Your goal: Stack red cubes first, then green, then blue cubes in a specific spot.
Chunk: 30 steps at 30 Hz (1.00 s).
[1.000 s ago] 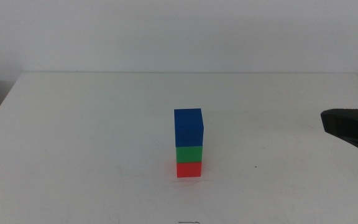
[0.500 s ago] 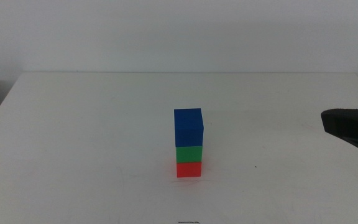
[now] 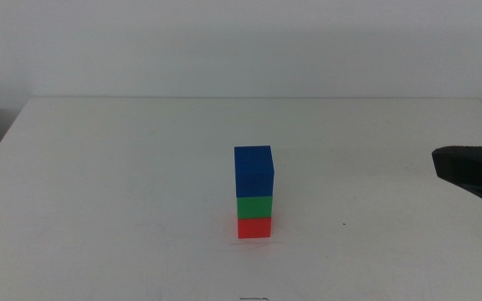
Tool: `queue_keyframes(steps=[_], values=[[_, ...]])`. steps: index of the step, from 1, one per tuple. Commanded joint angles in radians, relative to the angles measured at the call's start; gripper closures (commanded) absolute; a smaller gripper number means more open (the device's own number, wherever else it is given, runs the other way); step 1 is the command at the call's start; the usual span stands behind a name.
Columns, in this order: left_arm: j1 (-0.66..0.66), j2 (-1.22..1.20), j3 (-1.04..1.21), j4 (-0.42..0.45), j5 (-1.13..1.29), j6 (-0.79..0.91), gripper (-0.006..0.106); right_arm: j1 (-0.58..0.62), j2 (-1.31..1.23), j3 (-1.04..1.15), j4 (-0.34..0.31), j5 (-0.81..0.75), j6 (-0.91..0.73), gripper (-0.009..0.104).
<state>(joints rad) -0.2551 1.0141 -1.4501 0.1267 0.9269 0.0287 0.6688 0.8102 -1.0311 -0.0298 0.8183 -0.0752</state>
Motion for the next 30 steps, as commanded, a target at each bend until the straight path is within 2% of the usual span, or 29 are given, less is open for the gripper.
queue_keyframes(steps=[1,4,8,14,18,23,26,30], values=[[0.002,-0.074,0.074,0.010,-0.148,-0.004,0.007,-0.006,-0.007,-0.026,-0.010,-0.075,-0.009,0.006],[0.002,-0.164,0.217,0.021,-0.245,-0.004,0.007,-0.008,-0.007,0.007,-0.051,-0.115,-0.009,0.006],[0.002,-0.304,0.437,0.020,-0.394,-0.004,0.007,-0.051,-0.027,0.102,-0.044,-0.266,-0.009,0.006],[0.002,-0.524,0.752,0.006,-0.546,-0.004,0.007,-0.257,-0.107,0.254,-0.019,-0.416,-0.009,0.006],[0.003,-0.640,0.924,-0.054,-0.572,-0.004,0.007,-0.425,-0.211,0.375,0.030,-0.460,-0.009,0.006],[0.003,-0.758,1.125,-0.133,-0.571,-0.004,0.007,-0.574,-0.377,0.560,0.044,-0.570,-0.009,0.006],[0.003,-0.807,1.202,-0.167,-0.571,-0.004,0.007,-0.620,-0.473,0.673,0.044,-0.632,-0.009,0.006],[0.003,-0.846,1.267,-0.249,-0.571,-0.004,0.007,-0.636,-0.564,0.794,0.044,-0.643,-0.009,0.006]])
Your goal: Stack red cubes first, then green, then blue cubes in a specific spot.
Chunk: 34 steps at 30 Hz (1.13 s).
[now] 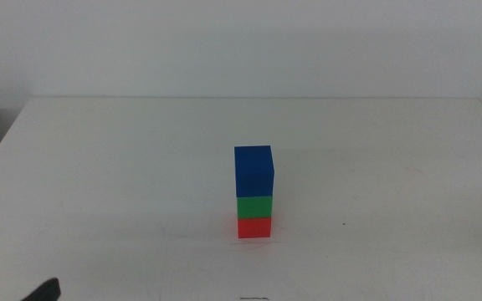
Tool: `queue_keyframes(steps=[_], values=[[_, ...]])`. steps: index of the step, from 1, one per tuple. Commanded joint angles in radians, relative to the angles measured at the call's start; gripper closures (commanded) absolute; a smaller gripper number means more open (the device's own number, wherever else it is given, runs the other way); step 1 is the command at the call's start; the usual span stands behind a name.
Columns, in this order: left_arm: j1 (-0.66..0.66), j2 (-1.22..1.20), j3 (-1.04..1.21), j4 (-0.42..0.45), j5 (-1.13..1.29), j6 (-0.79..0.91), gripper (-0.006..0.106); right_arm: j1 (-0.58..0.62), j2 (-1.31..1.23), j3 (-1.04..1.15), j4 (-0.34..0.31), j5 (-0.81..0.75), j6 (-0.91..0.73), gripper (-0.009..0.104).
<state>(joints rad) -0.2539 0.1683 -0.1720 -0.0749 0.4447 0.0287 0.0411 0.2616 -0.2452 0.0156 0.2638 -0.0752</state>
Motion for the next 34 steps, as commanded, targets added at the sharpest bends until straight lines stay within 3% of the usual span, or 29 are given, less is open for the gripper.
queue_keyframes(steps=[1,12,19,28,34], values=[[0.003,-0.011,0.000,-0.054,-0.090,-0.004,0.007,-0.008,-0.030,0.030,-0.002,-0.088,-0.009,0.006],[0.205,-0.181,0.060,-0.042,-0.284,-0.004,0.007,-0.008,-0.157,0.161,-0.005,-0.095,-0.009,0.006],[0.216,-0.198,0.127,-0.039,-0.423,-0.004,0.007,-0.008,-0.235,0.241,0.002,-0.095,-0.009,0.006],[0.216,-0.198,0.200,0.041,-0.421,-0.004,0.007,-0.008,-0.294,0.256,-0.016,-0.119,-0.009,0.006],[0.216,-0.198,0.198,0.047,-0.436,-0.004,0.007,-0.007,-0.294,0.256,-0.016,-0.123,-0.009,0.006]])
